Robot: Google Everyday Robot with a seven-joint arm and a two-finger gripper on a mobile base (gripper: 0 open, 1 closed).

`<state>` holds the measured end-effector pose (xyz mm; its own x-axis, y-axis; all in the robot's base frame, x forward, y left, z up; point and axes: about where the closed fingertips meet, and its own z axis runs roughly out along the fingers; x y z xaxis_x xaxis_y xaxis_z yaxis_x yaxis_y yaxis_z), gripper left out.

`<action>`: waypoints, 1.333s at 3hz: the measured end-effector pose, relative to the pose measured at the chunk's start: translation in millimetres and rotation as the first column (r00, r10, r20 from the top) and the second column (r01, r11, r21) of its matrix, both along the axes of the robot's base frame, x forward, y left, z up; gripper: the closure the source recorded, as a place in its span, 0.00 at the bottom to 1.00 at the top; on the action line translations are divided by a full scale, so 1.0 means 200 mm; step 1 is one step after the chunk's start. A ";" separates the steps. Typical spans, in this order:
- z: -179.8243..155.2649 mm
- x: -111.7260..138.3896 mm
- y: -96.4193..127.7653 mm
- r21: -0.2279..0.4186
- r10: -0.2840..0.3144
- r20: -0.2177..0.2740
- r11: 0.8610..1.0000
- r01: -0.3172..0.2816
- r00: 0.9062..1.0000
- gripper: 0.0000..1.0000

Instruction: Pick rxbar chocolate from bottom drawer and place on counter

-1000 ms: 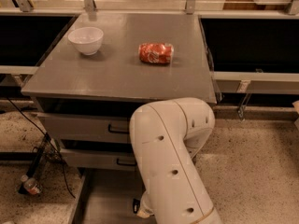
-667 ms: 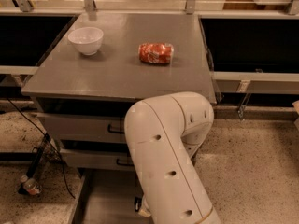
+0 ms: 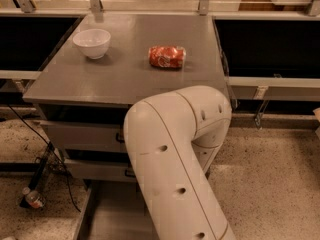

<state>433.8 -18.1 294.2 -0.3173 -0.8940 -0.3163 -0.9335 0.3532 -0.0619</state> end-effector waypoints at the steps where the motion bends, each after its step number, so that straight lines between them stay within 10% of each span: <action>1: 0.17 0.01 -0.18 -0.032 -0.077 0.076 0.996 0.079 0.994 1.00; 3: 0.39 0.07 -0.12 -0.060 -0.051 0.177 0.996 0.063 0.983 1.00; 4: 0.68 0.10 -0.04 -0.087 -0.002 0.287 0.996 0.028 0.958 1.00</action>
Offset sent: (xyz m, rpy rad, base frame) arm 0.0045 -0.0295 0.0301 -0.0290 -0.0674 -0.0672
